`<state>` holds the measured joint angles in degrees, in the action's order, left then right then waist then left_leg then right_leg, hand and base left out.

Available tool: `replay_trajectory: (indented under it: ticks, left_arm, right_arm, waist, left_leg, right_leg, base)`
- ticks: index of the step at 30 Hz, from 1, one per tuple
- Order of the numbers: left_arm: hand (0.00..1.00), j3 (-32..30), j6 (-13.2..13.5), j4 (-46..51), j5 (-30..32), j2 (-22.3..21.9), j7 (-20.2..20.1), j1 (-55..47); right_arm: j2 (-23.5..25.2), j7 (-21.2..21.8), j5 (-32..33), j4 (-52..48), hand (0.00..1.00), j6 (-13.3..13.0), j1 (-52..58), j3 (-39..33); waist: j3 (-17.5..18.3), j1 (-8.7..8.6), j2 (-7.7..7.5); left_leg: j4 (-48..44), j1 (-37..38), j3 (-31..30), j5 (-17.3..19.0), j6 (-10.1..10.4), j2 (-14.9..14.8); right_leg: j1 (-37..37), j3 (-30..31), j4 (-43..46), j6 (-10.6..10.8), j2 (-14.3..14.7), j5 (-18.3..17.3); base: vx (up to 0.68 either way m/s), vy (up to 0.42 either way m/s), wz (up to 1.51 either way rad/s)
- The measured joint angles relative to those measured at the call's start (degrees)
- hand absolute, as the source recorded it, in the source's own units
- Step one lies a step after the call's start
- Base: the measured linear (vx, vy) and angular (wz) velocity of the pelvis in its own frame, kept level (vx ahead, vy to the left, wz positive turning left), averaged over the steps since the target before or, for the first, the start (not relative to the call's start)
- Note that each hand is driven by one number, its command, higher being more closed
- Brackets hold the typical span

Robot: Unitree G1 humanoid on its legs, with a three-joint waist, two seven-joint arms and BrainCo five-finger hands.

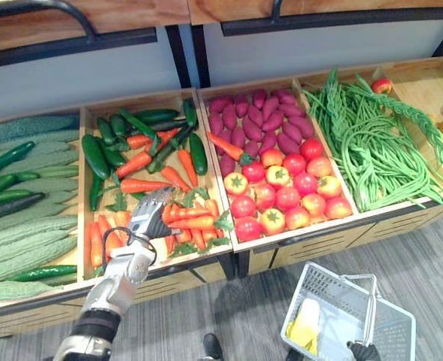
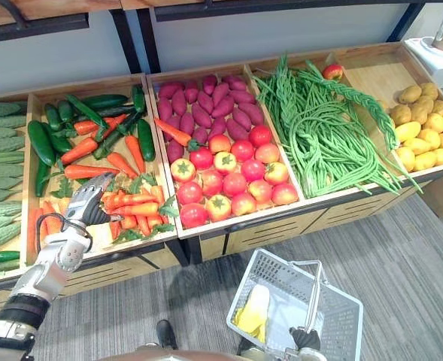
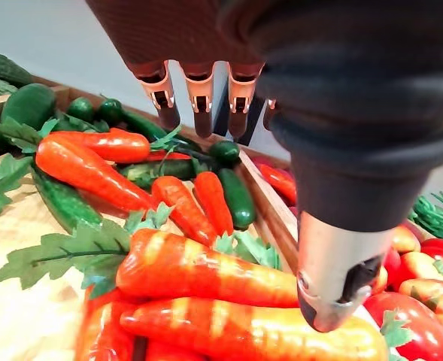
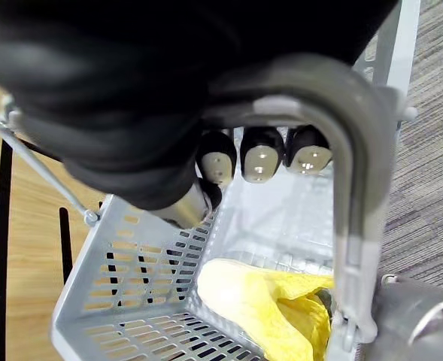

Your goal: Pick vegetable in the basket

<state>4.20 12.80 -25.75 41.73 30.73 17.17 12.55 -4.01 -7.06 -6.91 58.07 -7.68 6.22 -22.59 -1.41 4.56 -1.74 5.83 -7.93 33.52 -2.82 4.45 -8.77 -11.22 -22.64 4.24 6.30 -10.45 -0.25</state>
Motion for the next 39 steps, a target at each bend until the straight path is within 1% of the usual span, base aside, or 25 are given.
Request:
replay_trajectory:
  ticks: [2, 5, 8, 10, 14, 19, 24, 25, 27, 30, 31, 32, 39]
  left_arm:
    - [0.0, -0.03, -0.68, -0.1, 0.0, -0.3, 0.1, 1.15]
    - [0.0, -0.04, -1.02, -2.24, 0.0, -0.98, 0.12, 2.03]
    - [0.0, -0.03, -1.25, -3.45, 0.02, -1.55, 0.12, 2.45]
    - [0.0, -0.03, -1.48, -3.69, 0.02, -1.55, 0.12, 3.29]
    - [0.0, -0.03, -1.75, -5.77, 0.04, -1.57, 0.11, 3.58]
    - [0.0, -0.03, -1.94, -6.96, 0.03, -1.7, 0.12, 3.81]
    - [0.0, -0.21, -2.26, -8.9, 0.02, -2.44, 0.82, 4.64]
    - [1.0, -0.21, -2.28, -9.07, 0.02, -2.63, 0.76, 4.83]
    - [1.0, -0.42, -2.22, -9.64, 0.02, -3.52, 1.49, 5.34]
    - [1.0, -0.68, -2.32, -11.21, -0.02, -3.72, 2.29, 6.32]
    - [1.0, -1.66, -2.42, -11.22, -0.02, -3.77, 2.59, 6.54]
    - [1.0, -2.29, -2.9, -11.75, -0.02, -3.76, 2.62, 7.36]
    - [1.0, -2.35, -3.06, -13.33, -0.4, -3.72, 2.83, 8.15]
  right_arm:
    - [-0.01, 0.0, 0.0, -0.86, 1.0, 0.09, -0.06, -0.04]
    - [-0.07, -0.03, 0.0, -1.42, 1.0, 0.13, -0.49, -0.14]
    - [-0.12, -0.03, 0.0, -1.43, 1.0, 0.22, -0.84, -0.98]
    - [-0.25, -0.03, -0.01, -1.42, 1.0, 0.26, -1.56, -1.68]
    - [-0.51, -0.03, -0.01, -1.44, 1.0, 0.31, -1.94, -1.68]
    - [-0.77, -0.05, -0.01, -2.16, 1.0, 0.32, -2.47, -1.79]
    - [-1.68, -0.05, 0.0, -2.17, 1.0, 0.41, -2.74, -1.78]
    - [-2.07, -0.05, -0.01, -2.23, 1.0, 0.48, -2.75, -1.77]
    - [-2.47, -0.05, 0.0, -2.24, 1.0, 0.64, -2.75, -1.76]
    - [-2.54, -0.05, -0.01, -3.14, 1.0, 0.91, -2.76, -1.62]
    - [-2.6, -0.05, -0.01, -3.4, 1.0, 0.91, -2.77, -1.61]
    - [-2.96, -0.05, -0.01, -3.39, 1.0, 0.94, -2.75, -1.61]
    - [-3.44, -0.06, -0.01, -3.4, 1.0, 0.99, -2.76, -1.5]
  waist:
    - [-0.86, 0.36, -0.31]
    - [-1.28, 0.29, -0.35]
    - [-1.72, 0.27, -0.17]
    - [-2.79, 0.35, -0.02]
    - [-2.99, 0.36, 0.03]
    - [-5.29, 0.37, 0.09]
    - [-5.64, 0.52, 0.35]
    - [-5.77, 0.52, 0.5]
    - [-5.87, 0.54, 0.63]
    - [-6.12, 0.57, 0.64]
    - [-6.46, 0.55, 0.64]
    - [-6.96, 0.54, 0.79]
    - [-7.22, 0.55, 0.92]
  left_leg:
    - [-0.01, -0.73, 0.98, -0.05, -0.12, -0.13]
    - [-0.26, -1.1, 2.27, -1.02, -0.51, -0.23]
    - [-0.28, -1.08, 2.39, -1.08, -0.51, -0.33]
    - [-0.27, -1.02, 2.54, -1.07, -0.5, -0.38]
    - [-0.28, -1.31, 3.25, -1.06, -0.49, -0.37]
    - [-0.28, -1.17, 3.62, -1.0, -0.45, -0.38]
    - [-0.29, -1.63, 4.08, -1.0, -0.46, -0.38]
    - [-0.29, -1.55, 4.25, -1.0, -0.46, -0.4]
    - [-0.29, -1.53, 4.44, -1.0, -0.45, -0.41]
    - [-0.29, -1.24, 4.95, -0.96, -0.42, -0.43]
    - [-0.28, -1.07, 5.17, -0.9, -0.36, -0.43]
    - [-0.28, -1.02, 5.25, -0.87, -0.37, -0.42]
    - [-0.29, -1.11, 5.47, -0.85, -0.36, -0.43]
  right_leg:
    - [-1.11, 0.51, 0.05, -0.32, 0.01, 0.22]
    - [-2.51, 1.06, 0.47, -0.53, -0.01, 0.39]
    - [-2.67, 1.12, 0.68, -0.53, 0.08, 0.38]
    - [-2.79, 1.18, 0.89, -0.53, 0.1, 0.39]
    - [-3.51, 1.5, 1.05, -0.53, 0.1, 0.39]
    - [-3.8, 2.07, 1.34, -0.53, 0.12, 0.39]
    - [-4.69, 2.69, 1.57, -0.53, 0.12, 0.39]
    - [-4.7, 2.82, 1.57, -0.53, 0.16, 0.39]
    - [-4.79, 2.95, 1.57, -0.53, 0.18, 0.39]
    - [-4.86, 3.45, 1.6, -0.53, 0.25, 0.38]
    - [-4.86, 3.7, 1.63, -0.53, 0.27, 0.38]
    - [-4.87, 3.81, 1.64, -0.53, 0.27, 0.38]
    - [-5.15, 4.02, 1.64, -0.53, 0.32, 0.39]
  base:
    - [-0.01, -0.017, -0.12]
    - [0.05, -0.017, -0.08]
    - [0.07, -0.027, -0.02]
    - [0.05, -0.028, -0.02]
    - [0.04, -0.029, -0.07]
    - [0.02, -0.034, -0.04]
    - [0.02, -0.036, -0.05]
    - [0.03, -0.034, -0.04]
    - [0.03, -0.032, -0.05]
    - [0.03, -0.041, -0.09]
    - [0.01, -0.037, -0.08]
    - [0.01, -0.036, -0.06]
    - [0.04, -0.032, -0.02]
